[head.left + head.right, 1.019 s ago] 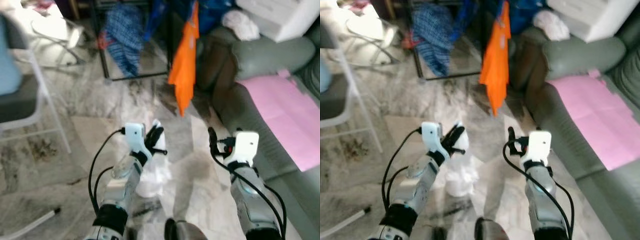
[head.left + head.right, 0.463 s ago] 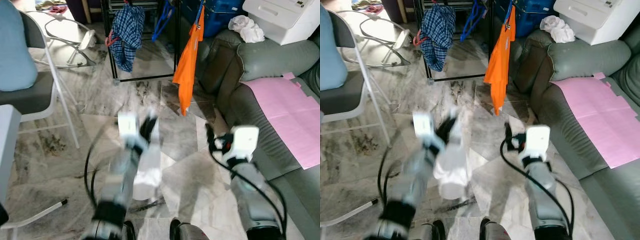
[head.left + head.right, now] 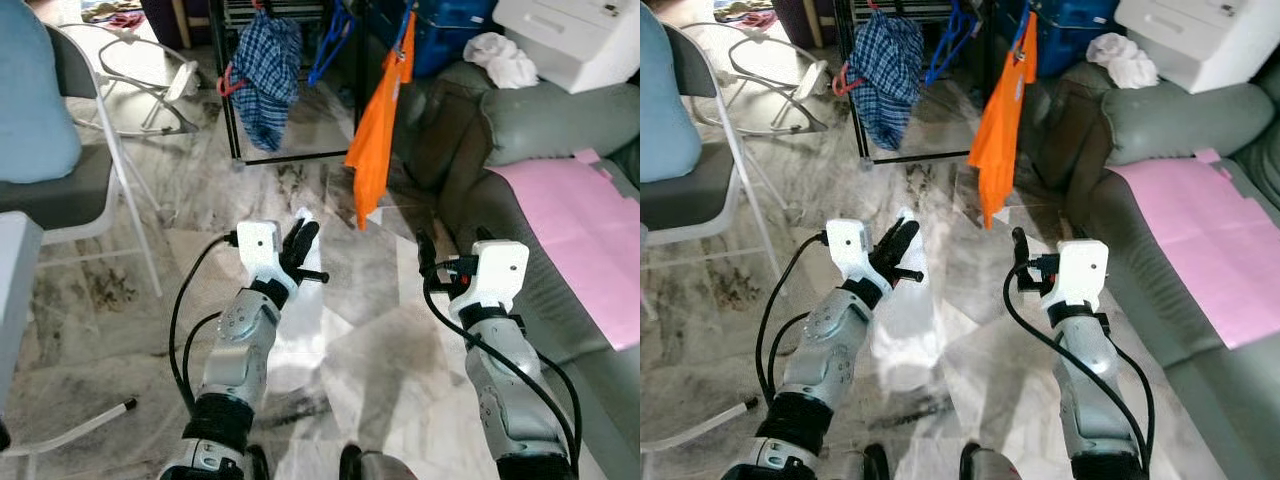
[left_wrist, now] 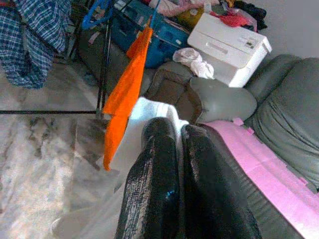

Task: Hang hanger

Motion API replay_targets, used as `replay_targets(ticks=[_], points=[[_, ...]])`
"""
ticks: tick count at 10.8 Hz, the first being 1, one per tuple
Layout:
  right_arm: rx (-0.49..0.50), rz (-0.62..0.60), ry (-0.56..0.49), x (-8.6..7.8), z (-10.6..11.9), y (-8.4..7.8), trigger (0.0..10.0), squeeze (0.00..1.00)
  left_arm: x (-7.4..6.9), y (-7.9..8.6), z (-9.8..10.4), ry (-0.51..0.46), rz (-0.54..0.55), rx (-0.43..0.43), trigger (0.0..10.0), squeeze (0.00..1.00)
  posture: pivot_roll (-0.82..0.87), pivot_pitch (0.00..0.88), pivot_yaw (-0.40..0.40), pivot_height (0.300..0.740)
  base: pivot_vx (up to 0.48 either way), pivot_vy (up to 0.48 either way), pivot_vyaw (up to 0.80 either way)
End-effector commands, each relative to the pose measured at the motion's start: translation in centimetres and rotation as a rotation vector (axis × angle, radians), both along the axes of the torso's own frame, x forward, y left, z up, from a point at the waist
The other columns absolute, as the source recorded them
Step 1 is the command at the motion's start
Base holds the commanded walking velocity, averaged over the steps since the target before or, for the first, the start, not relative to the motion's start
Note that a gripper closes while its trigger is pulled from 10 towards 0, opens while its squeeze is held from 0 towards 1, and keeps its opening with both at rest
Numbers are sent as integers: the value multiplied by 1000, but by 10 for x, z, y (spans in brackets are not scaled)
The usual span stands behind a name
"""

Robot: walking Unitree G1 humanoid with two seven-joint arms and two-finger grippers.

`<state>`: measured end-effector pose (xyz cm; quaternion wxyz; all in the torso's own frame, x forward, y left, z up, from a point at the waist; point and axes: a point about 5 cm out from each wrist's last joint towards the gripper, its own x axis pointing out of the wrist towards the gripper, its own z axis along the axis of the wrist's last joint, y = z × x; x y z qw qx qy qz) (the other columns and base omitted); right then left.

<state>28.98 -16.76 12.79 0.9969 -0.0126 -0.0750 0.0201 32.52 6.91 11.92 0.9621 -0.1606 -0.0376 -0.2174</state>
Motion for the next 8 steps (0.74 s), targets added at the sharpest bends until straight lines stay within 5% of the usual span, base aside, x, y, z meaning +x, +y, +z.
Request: replay_targets(ticks=[1,8], points=[[-6,-4,3,-2,2,-2,10000,0,-1,-4,4,-18,-10,-4,10000,0,-191,134,-39,740,405,0,0],[-17,-24,17,-10,1,-12,10000,0,2,-11,2,-12,-24,-10,10000,0,-227,134,-51,740,454,0,0]])
